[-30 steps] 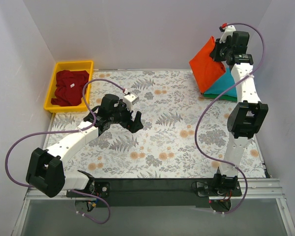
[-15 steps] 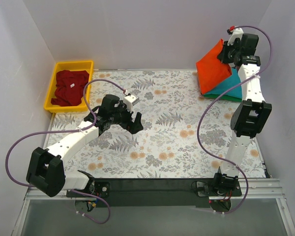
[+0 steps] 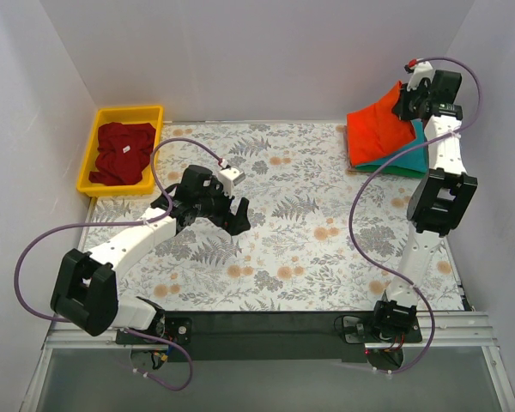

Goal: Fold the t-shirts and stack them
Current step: Neatly place the folded tshirt to the corner

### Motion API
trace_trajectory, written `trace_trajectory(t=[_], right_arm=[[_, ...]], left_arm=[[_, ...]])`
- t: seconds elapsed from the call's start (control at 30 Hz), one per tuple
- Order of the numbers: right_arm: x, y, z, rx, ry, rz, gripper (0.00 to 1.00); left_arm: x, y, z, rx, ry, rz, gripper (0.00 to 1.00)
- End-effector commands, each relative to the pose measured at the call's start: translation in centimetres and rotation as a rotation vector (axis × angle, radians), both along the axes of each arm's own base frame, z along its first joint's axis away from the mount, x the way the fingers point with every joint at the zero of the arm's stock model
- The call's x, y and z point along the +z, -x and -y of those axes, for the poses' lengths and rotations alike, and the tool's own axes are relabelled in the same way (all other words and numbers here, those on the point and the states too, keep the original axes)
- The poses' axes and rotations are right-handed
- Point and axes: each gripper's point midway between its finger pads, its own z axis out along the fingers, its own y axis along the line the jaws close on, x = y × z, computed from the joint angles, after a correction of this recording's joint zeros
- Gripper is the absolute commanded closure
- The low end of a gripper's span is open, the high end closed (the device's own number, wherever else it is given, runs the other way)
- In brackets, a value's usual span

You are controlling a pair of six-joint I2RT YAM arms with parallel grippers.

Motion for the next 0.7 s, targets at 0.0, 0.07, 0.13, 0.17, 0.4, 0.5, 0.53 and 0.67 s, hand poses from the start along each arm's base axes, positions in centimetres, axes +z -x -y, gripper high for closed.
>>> trace_trajectory(t=[0.0, 0.07, 0.13, 0.17, 0.4, 0.5, 0.53, 0.67], right_arm=[[3.7, -1.1, 1.0, 0.033, 0.063, 0.128, 0.99], [2.9, -1.3, 1.5, 0.042, 0.081, 0.124, 0.99], [2.3, -1.4, 1.6, 0.054, 0.100, 0.122, 0.99], [1.7, -1.6, 2.0, 0.060, 0.124, 0.121, 0.99], [0.0, -2.5, 3.5, 0.059, 0.192, 0.134, 0.99], [-0.8, -3.1, 5.2, -0.004, 0.247, 0.128, 0.81], [-1.0, -3.2, 5.7, -0.029, 0.259, 0.123, 0.55], [1.1, -2.9, 7.3, -0.118, 0.310, 0.147, 0.09]], left_arm=[[1.3, -0.3, 0.5, -0.016, 0.024, 0.017, 0.05], [1.3, -0.4, 0.4, -0.012, 0.023, 0.018, 0.05], [1.2, -0.1, 0.4, -0.015, 0.024, 0.010, 0.05], [1.2, 0.0, 0.4, -0.014, 0.030, 0.003, 0.05], [1.2, 0.8, 0.5, -0.018, 0.050, -0.023, 0.05], [1.5, 0.6, 0.6, -0.017, 0.055, -0.016, 0.04], [1.7, 0.6, 0.6, -0.015, 0.058, -0.011, 0.05], [2.7, 0.5, 0.7, -0.007, 0.072, 0.005, 0.04]])
